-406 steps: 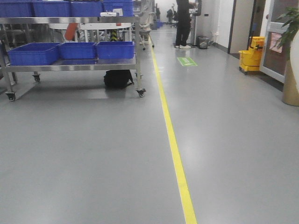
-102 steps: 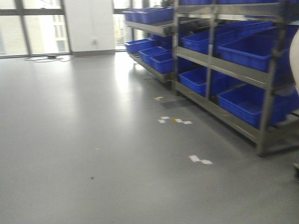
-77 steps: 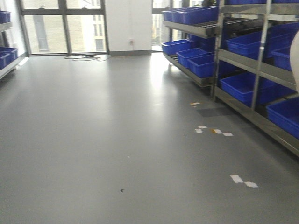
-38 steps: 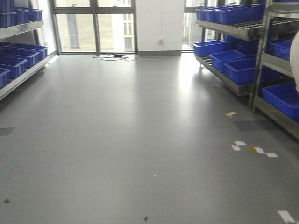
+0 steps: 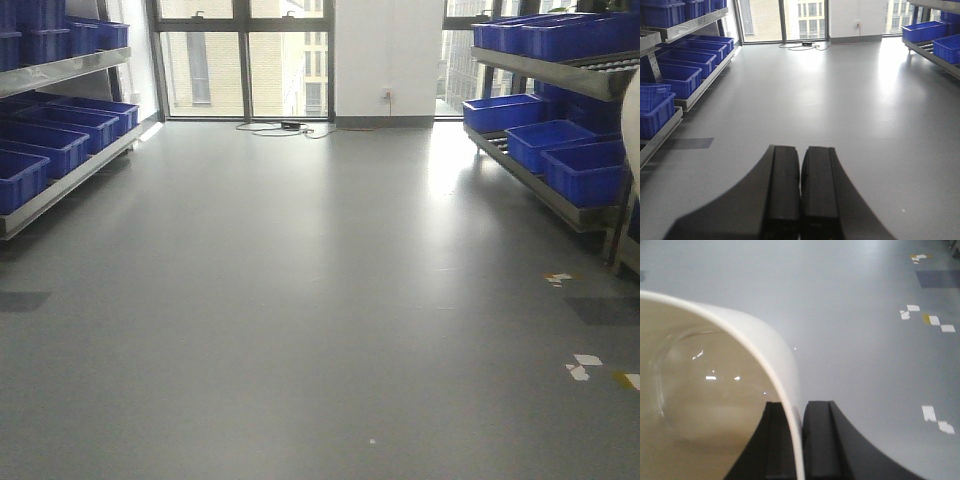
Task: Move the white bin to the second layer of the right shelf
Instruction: 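Drive past the crate carts carrying the bin in the right gripper, then drive toward the roller shelf rack with blue crates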
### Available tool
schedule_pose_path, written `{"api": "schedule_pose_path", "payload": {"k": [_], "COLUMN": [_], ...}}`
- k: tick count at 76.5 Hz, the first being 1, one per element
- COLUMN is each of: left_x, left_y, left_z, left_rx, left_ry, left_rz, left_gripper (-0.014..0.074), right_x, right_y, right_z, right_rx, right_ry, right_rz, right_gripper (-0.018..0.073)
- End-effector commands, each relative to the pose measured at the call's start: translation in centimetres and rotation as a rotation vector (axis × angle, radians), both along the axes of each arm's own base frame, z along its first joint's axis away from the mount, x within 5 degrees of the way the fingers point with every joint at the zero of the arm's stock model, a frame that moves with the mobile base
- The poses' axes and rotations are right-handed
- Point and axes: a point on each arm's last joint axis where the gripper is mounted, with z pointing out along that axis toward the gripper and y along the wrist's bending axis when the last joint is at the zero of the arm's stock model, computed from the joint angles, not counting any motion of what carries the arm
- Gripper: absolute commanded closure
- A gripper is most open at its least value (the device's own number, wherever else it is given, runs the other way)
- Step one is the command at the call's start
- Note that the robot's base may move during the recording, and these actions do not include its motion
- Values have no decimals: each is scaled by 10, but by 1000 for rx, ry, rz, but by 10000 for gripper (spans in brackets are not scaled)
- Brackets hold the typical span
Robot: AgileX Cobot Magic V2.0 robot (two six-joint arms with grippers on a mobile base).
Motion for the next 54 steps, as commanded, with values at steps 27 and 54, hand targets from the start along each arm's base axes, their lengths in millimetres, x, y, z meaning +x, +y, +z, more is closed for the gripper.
{"api": "schedule_pose_path", "payload": {"k": [27,54], "left_x": [1,1], "left_y": [0,0], "left_z": [-4,-4], "left_rx": [-9,-9], "left_ry": [-66,-66], "left_rz": [-1,-1], "left_gripper": [512,512], "right_x": [3,3], "right_y": [0,0], "right_z": [16,16], "right_rx": [12,12], "right_ry": [-110,-110], "right_rz": [-6,-6], "right_gripper": [511,511]}}
